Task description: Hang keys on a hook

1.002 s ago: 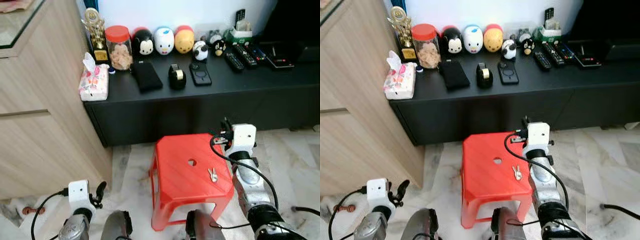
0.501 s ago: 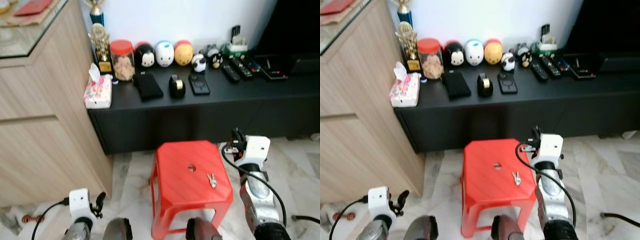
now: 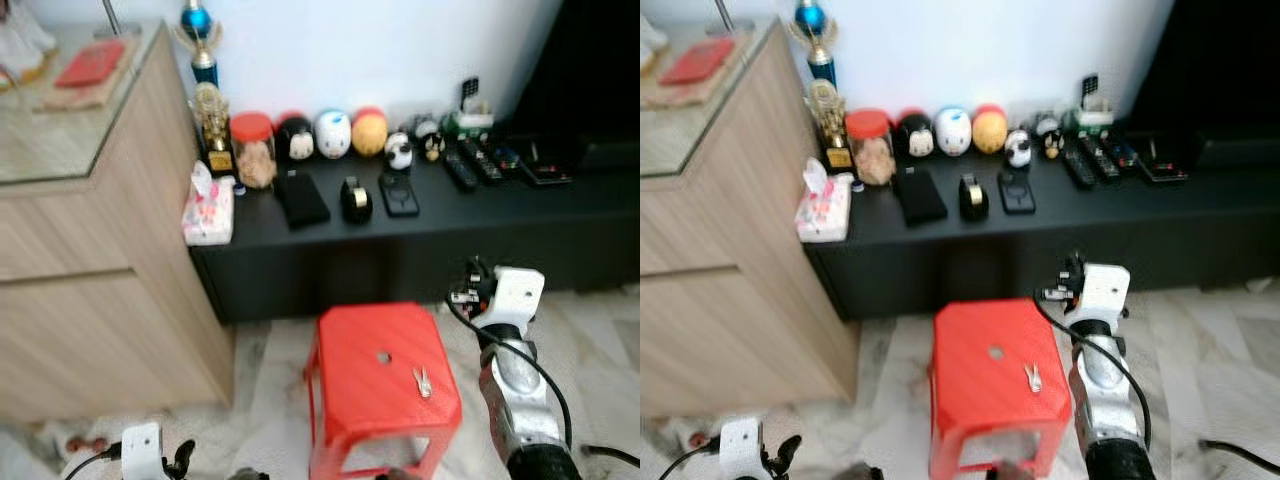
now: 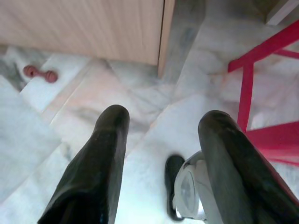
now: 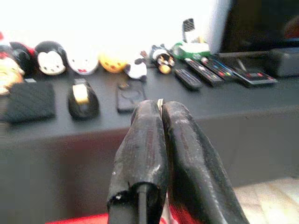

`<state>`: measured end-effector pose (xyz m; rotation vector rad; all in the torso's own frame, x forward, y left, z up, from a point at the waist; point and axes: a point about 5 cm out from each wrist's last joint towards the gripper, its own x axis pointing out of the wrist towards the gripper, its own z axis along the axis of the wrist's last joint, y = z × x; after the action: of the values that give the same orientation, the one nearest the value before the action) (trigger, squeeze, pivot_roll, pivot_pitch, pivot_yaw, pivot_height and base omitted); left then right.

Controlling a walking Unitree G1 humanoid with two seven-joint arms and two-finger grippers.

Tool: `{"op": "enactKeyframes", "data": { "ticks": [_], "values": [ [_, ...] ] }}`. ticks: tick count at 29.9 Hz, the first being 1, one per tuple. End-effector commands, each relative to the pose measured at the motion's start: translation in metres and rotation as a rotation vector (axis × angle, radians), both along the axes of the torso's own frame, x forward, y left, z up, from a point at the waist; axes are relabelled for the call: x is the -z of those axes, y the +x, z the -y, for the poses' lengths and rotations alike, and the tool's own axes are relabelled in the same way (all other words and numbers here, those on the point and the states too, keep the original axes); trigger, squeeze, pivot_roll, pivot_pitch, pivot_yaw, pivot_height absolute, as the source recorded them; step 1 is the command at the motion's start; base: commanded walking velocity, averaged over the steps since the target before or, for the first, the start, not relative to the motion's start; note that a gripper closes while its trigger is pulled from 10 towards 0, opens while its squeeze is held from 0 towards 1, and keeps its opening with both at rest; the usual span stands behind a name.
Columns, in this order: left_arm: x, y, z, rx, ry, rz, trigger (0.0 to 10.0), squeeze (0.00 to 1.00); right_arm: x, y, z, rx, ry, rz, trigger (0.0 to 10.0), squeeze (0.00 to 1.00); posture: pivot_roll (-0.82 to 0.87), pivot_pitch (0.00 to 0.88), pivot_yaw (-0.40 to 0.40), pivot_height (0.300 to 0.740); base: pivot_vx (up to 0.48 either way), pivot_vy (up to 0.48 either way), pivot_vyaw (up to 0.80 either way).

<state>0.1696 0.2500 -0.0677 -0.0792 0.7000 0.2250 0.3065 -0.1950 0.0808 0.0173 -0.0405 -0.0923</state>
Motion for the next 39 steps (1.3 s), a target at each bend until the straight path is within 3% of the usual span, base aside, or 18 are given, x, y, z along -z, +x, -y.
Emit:
{"op": "enactKeyframes", "data": {
  "ticks": [1, 13, 23, 27, 39],
  "values": [
    [0.004, -0.005, 0.0, 0.009, 0.007, -0.039, 10.0, 0.0, -0.009, 0.002, 0.0, 0.007, 0.023, 0.035, 10.0, 0.0, -0.07, 0.0, -0.031, 0.74, 0.0, 0.0, 0.0],
    [0.015, -0.024, 0.003, 0.033, 0.023, -0.163, 10.0, 0.0, -0.007, -0.003, 0.004, 0.038, 0.072, 0.032, 10.0, 0.0, -0.09, 0.0, -0.022, 0.74, 0.0, 0.0, 0.0],
    [0.025, -0.047, 0.006, 0.044, 0.029, -0.269, 10.0, 0.0, -0.007, -0.003, 0.003, 0.041, 0.089, 0.02, 10.0, 0.0, -0.09, 0.0, -0.018, 0.74, -0.27, 0.0, 0.0],
    [0.022, -0.036, 0.01, 0.034, 0.029, -0.223, 10.0, 0.0, -0.007, -0.002, 0.004, 0.041, 0.089, 0.013, 10.0, 0.0, -0.09, 0.0, -0.023, 0.74, -0.274, 0.0, 0.0],
    [0.02, -0.031, 0.009, 0.037, 0.037, -0.207, 10.0, 0.0, -0.009, 0.0, 0.004, 0.056, 0.109, 0.011, 10.0, 0.0, -0.08, 0.0, -0.016, 0.74, -0.269, 0.0, 0.0]
  ]
}}
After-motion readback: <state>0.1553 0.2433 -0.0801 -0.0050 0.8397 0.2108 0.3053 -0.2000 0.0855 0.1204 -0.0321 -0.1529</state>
